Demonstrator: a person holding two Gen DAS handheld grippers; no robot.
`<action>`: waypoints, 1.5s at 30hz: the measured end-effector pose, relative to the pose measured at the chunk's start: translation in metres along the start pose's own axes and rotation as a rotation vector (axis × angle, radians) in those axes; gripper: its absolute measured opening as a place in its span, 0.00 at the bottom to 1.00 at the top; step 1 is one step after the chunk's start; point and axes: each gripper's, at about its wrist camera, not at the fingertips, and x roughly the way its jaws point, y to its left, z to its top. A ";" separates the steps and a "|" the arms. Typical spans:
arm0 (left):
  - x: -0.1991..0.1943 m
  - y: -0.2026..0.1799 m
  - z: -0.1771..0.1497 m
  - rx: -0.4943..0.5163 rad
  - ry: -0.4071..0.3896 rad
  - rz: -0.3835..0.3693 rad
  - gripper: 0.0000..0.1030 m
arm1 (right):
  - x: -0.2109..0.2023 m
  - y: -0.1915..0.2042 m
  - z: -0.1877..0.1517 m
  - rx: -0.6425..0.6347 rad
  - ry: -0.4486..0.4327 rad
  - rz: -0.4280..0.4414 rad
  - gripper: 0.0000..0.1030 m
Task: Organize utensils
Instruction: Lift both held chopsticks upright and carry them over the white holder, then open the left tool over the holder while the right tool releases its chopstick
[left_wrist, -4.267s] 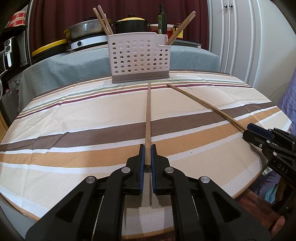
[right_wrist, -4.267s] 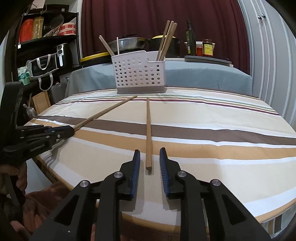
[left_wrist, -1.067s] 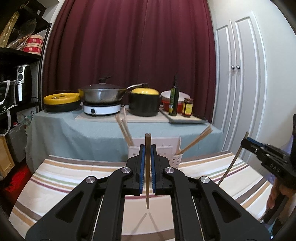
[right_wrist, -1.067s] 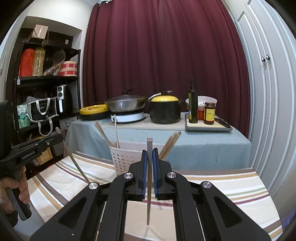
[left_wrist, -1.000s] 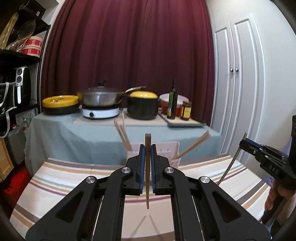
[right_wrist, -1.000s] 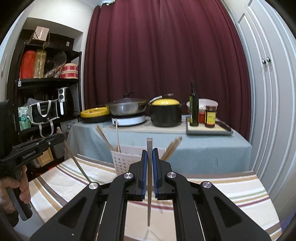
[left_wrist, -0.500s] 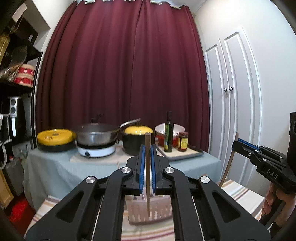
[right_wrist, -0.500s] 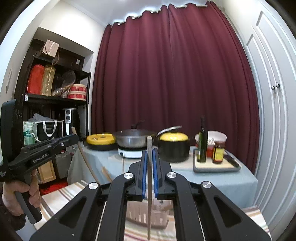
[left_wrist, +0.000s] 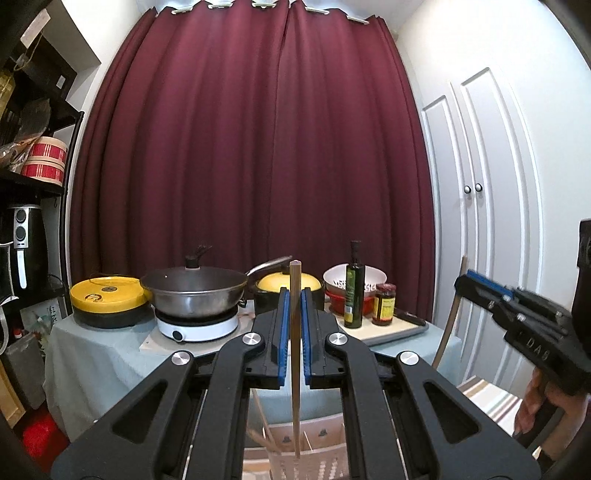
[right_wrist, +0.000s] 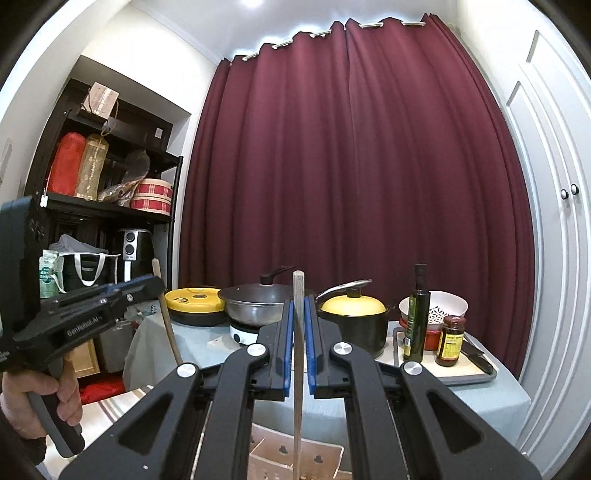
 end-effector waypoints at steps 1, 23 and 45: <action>0.003 0.001 0.001 -0.002 -0.003 0.000 0.06 | 0.006 -0.001 -0.001 -0.002 0.000 -0.001 0.06; 0.069 0.008 -0.053 0.011 0.074 0.014 0.06 | 0.074 -0.019 -0.054 0.013 0.082 -0.035 0.06; 0.071 0.019 -0.076 -0.022 0.160 0.051 0.55 | 0.068 -0.014 -0.075 0.015 0.167 -0.085 0.44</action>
